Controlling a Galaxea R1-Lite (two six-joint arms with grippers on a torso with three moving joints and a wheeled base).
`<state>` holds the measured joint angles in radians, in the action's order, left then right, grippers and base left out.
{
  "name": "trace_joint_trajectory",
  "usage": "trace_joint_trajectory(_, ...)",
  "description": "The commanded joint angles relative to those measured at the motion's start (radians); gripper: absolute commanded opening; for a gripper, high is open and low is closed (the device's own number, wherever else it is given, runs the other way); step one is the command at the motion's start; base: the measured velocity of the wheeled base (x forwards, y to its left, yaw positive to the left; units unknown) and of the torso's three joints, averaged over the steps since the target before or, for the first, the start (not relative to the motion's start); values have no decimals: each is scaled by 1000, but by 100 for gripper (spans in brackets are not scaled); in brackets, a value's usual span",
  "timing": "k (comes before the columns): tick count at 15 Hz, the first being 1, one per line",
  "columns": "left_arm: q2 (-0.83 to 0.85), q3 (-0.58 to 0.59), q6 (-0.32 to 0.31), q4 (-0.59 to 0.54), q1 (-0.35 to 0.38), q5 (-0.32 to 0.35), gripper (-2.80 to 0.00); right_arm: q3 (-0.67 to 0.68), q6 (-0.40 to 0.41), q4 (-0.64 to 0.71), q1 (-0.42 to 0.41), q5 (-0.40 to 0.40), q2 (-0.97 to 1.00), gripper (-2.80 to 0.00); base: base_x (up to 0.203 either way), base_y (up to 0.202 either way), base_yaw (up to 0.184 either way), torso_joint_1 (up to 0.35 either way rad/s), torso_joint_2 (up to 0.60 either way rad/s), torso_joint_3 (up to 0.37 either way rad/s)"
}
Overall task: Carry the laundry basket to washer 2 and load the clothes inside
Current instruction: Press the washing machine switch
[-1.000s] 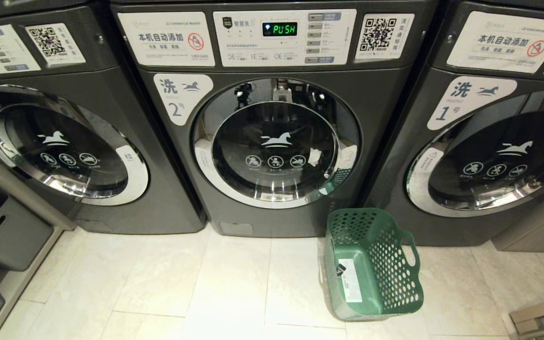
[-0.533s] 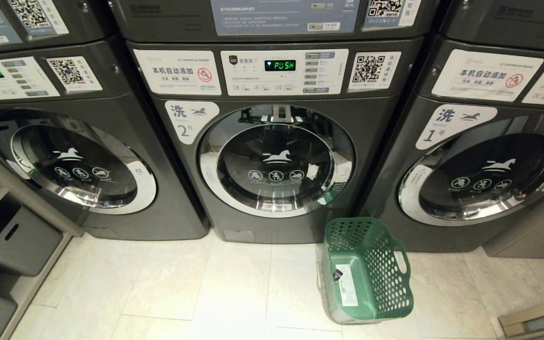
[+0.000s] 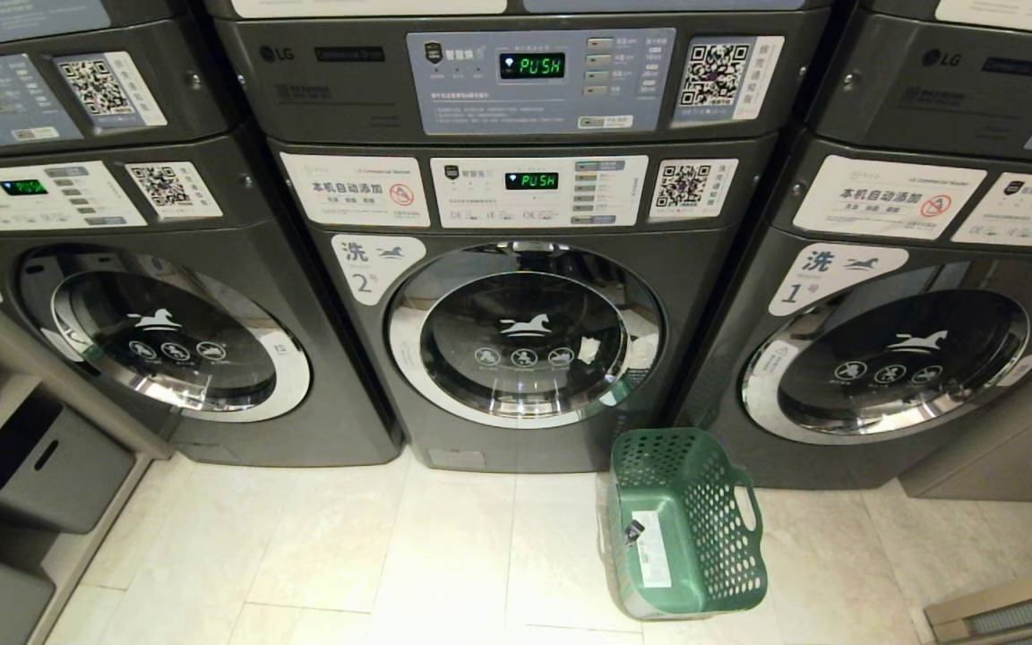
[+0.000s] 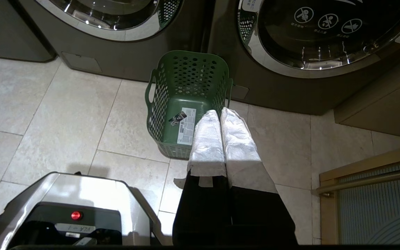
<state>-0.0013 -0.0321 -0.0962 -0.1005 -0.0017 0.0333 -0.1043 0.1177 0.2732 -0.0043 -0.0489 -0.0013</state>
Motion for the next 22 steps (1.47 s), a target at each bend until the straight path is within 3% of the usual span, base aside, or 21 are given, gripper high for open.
trace_joint_trajectory(1, -2, 0, 0, -1, 0, 0, -280, 0, -4, 1, 0, -1, 1, -280, 0, 0, 0, 80, -140, -63)
trace_joint_trajectory(11, -2, 0, 1, -1, 0, 0, -280, 0, -3, -4, 0, -2, 1, -280, 0, 0, 0, 6, -9, -5)
trace_joint_trajectory(14, -2, 1, 0, -1, 0, 0, -280, -164, 54, -36, 0, -58, 44, -280, 0, 0, 0, 0, 0, 0)
trace_joint_trajectory(16, 0, 0, 0, -1, 0, 7, -280, -301, 71, -40, -2, -90, 192, -280, 0, 0, 0, 0, 0, 0)
trace_joint_trajectory(22, -2, 0, 19, -1, 0, -1, -280, -663, 54, -99, 22, -244, 982, -280, 0, 0, 0, 0, 0, 0)
